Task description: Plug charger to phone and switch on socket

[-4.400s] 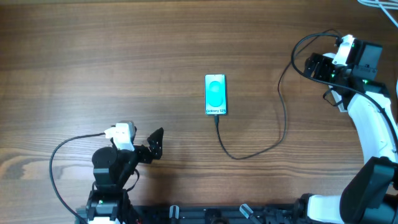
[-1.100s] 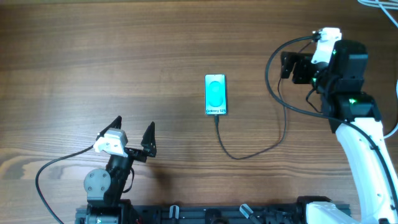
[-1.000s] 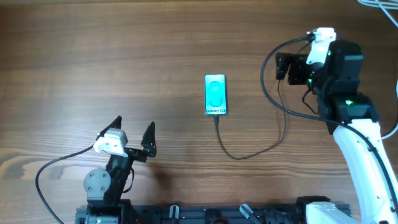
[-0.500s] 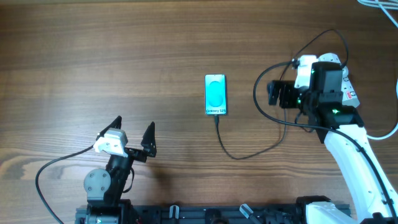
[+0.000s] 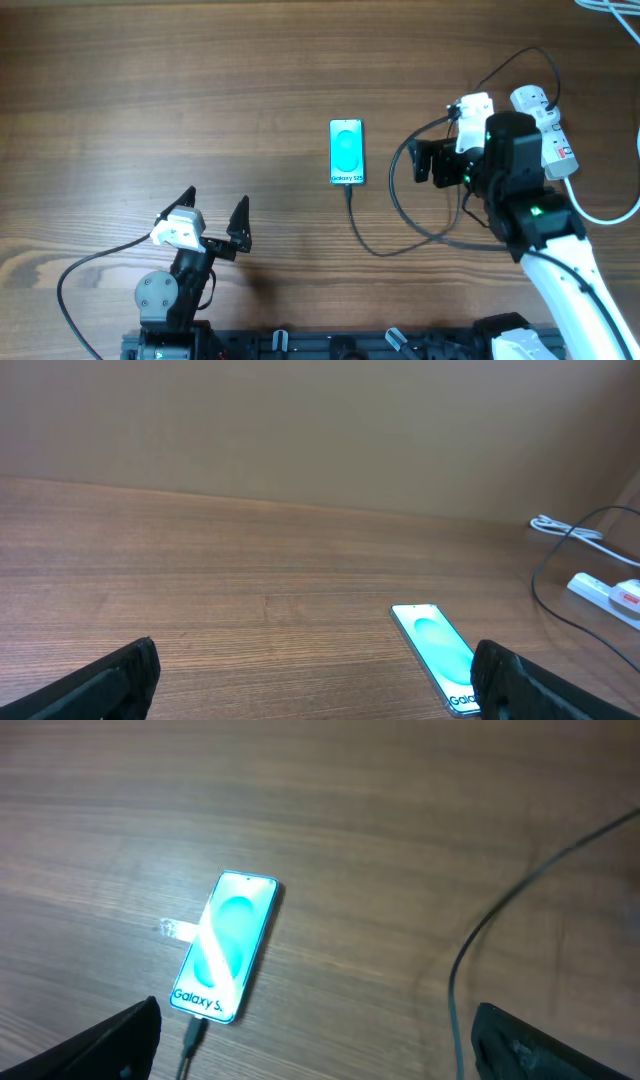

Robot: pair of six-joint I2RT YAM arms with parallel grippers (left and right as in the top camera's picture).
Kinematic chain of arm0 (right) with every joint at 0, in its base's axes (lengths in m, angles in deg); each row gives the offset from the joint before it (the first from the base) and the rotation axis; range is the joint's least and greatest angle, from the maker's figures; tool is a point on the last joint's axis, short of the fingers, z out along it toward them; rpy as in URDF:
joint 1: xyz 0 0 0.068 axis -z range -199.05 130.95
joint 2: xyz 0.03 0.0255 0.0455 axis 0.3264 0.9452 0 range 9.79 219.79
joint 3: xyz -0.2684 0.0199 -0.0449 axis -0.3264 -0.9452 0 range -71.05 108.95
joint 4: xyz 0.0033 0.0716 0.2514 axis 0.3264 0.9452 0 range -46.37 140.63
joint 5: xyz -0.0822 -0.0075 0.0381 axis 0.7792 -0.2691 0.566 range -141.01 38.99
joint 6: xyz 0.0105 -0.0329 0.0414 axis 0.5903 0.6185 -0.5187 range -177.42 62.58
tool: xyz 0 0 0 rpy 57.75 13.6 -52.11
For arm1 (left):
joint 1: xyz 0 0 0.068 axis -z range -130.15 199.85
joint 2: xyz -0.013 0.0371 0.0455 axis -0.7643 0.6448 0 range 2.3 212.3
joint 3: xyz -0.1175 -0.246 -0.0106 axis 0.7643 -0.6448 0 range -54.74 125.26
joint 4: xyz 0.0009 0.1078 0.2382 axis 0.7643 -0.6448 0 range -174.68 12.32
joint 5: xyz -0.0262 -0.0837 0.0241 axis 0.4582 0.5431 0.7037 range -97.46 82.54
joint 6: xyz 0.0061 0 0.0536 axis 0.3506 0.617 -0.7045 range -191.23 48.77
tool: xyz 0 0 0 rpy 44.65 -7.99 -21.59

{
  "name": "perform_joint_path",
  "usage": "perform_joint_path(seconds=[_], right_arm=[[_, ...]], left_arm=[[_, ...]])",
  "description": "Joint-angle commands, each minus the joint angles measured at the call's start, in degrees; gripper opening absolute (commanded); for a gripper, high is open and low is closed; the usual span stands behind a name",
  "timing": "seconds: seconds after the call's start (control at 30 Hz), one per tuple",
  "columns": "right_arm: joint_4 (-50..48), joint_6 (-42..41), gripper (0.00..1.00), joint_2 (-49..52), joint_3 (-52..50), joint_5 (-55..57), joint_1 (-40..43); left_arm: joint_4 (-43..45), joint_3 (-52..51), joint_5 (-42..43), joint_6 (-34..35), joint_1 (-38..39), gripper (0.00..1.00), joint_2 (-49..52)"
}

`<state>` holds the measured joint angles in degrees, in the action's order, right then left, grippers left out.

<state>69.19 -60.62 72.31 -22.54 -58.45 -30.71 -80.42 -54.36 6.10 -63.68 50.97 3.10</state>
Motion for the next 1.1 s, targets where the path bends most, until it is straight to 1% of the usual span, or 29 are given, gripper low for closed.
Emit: perform_joint_path(seconds=[0.0,0.1,0.27,0.33,0.43,0.53,0.6,0.67,0.93,1.07], right_arm=[[-0.22,3.04,1.00,-2.60,0.04,3.13,-0.17],[-0.70,3.02,1.00,-3.17,-1.79,3.10,-0.17],[-1.14,3.48,1.00,-6.12,-9.27,5.31,-0.17],[-5.55,5.05,1.00,-7.34,-11.93,5.38,-0.17],[-20.28,8.07,1.00,-8.68,-16.85,2.32,-0.17],[-35.34,8.04,1.00,-9.33,-21.90,0.39,-0.15],[-48.22,7.48,1.00,-10.12,-26.88,-0.92,-0.15],[-54.97,7.48,1.00,-10.78,-30.40,-2.56,-0.15],[-56.02,7.56,1.00,-12.92,-39.32,-1.55,0.00],[-55.91,7.54,1.00,-15.98,-44.57,-1.62,0.00]], left_arm=[[-0.50,-0.07,0.50,-1.14,0.20,1.00,-0.63],[-0.50,-0.07,0.50,-1.14,0.20,1.00,-0.63],[-0.50,-0.07,0.50,-1.14,0.20,1.00,-0.63],[-0.50,-0.07,0.50,-1.14,0.20,1.00,-0.63],[-0.50,-0.07,0.50,-1.14,0.20,1.00,-0.63],[-0.50,-0.07,0.50,-1.14,0.20,1.00,-0.63],[-0.50,-0.07,0.50,-1.14,0.20,1.00,-0.63],[-0.50,-0.07,0.50,-1.14,0.20,1.00,-0.63],[-0.50,-0.07,0.50,-1.14,0.20,1.00,-0.63],[-0.50,-0.07,0.50,-1.14,0.20,1.00,-0.63]])
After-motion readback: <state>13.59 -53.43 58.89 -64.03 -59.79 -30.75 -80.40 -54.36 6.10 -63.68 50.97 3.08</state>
